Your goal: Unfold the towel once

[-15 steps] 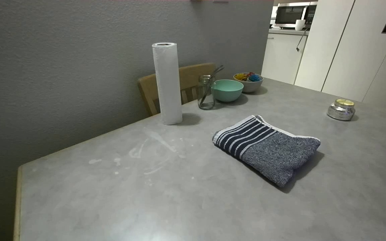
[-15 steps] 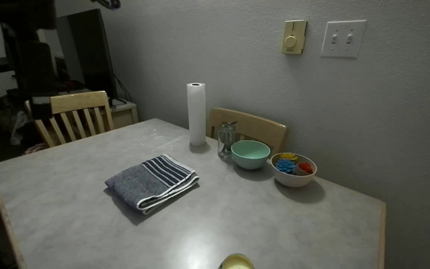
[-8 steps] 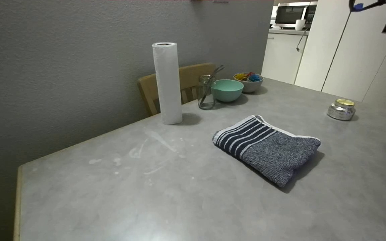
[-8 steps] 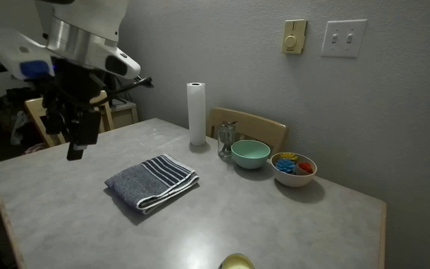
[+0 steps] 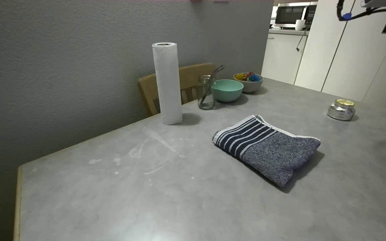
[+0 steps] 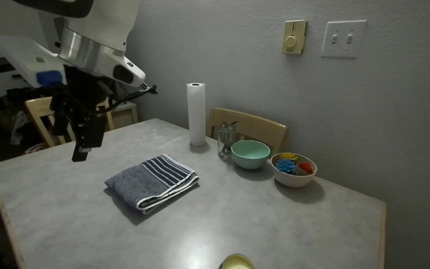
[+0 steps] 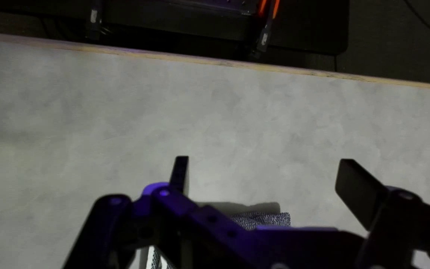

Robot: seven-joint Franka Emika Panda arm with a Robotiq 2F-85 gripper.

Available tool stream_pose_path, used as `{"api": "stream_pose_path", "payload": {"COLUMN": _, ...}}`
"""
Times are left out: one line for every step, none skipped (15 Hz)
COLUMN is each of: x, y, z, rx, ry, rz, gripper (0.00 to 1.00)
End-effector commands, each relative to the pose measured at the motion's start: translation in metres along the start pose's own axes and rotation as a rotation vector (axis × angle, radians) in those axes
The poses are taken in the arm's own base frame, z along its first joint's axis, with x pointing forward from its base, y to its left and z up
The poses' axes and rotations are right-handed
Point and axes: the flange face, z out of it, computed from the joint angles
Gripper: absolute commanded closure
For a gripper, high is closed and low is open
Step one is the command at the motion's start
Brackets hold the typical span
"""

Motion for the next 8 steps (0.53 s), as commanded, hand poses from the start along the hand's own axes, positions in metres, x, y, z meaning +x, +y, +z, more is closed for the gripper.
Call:
{"api": "stream_pose_path", "payload": {"x": 0.024, "y": 0.006, "z": 0.027, "rx": 0.046, "ry": -0.003, "rz": 0.116, "gripper": 0.00}}
{"api": "stream_pose_path", "payload": {"x": 0.032, "y": 0.008, "z": 0.032, "rx": 0.066, "ry": 0.000, "rz": 0.178, "gripper": 0.00}}
{"api": "stream_pose_path", "payload": {"x": 0.042, "y": 0.011, "z": 0.039, "rx": 0.069, "ry": 0.007, "rz": 0.246, "gripper": 0.00}}
{"api": "stream_pose_path", "payload": {"x": 0.052, "y": 0.015, "z": 0.045, "rx": 0.059, "ry": 0.021, "rz": 0.302, "gripper": 0.00}}
{"api": "stream_pose_path", "payload": {"x": 0.063, "y": 0.018, "z": 0.052, "rx": 0.056, "ry": 0.030, "rz": 0.359, "gripper": 0.00}}
{"api": "stream_pose_path", "payload": {"x": 0.073, "y": 0.020, "z": 0.060, "rx": 0.054, "ry": 0.033, "rz": 0.397, "gripper": 0.00}}
{"api": "stream_pose_path", "payload": {"x": 0.085, "y": 0.023, "z": 0.071, "rx": 0.059, "ry": 0.019, "rz": 0.407, "gripper": 0.00}}
{"api": "stream_pose_path", "payload": {"x": 0.096, "y": 0.025, "z": 0.079, "rx": 0.070, "ry": 0.001, "rz": 0.405, "gripper": 0.00}}
